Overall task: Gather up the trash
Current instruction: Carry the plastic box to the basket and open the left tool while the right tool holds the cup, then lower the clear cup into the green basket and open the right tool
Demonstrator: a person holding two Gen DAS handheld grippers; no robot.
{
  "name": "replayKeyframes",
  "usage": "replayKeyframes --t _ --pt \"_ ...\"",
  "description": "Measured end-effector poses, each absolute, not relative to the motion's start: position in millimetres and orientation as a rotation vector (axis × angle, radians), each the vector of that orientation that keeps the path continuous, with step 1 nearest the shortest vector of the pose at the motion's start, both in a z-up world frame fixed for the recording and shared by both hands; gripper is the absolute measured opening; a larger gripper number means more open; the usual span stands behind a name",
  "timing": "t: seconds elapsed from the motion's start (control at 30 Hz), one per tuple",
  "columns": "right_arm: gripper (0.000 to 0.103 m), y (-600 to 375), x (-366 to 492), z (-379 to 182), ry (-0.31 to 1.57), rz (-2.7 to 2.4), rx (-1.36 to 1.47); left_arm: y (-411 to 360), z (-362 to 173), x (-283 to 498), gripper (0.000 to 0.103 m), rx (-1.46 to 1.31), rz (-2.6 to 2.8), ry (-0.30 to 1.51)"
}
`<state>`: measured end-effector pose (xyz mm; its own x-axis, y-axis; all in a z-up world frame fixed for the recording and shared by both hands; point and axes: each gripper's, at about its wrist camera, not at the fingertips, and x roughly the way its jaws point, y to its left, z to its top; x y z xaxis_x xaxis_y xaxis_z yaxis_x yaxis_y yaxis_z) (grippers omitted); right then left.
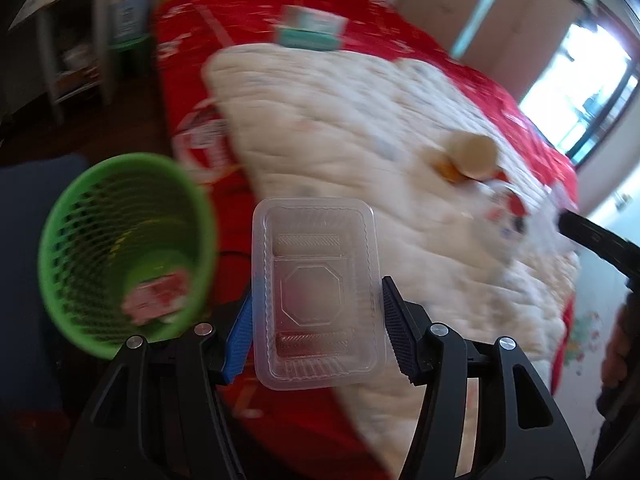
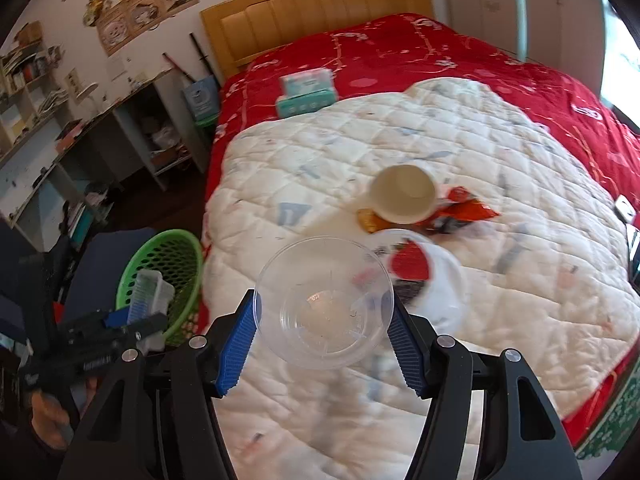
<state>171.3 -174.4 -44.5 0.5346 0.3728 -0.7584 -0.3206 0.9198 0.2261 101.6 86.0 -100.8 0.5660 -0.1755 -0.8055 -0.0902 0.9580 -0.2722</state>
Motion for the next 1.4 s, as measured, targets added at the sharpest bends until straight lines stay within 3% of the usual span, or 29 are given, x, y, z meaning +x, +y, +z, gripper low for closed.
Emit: replayKeyframes --t 0.37,0.43,0.53,1.4 --pt "0.061 -103.3 176.2 -43.4 0.935 0.517 0.004 208.8 -138.1 110.6 0.06 -0.359 0.204 1.042" --pt "0.061 -89.7 175.9 -44.1 0.937 0.535 -0.009 223.1 -143.9 112.3 0.07 -0.378 0.213 1.054" --pt "0.061 -73.0 177.8 -45.2 0.943 0.558 -0.019 239.0 -148.2 110.9 0.076 -0.39 0.245 1.054" --pt "0.061 115.7 185.4 -87.6 1.047 0.789 -0.125 301.3 -110.8 18.8 0.076 -0.517 0.382 0.89"
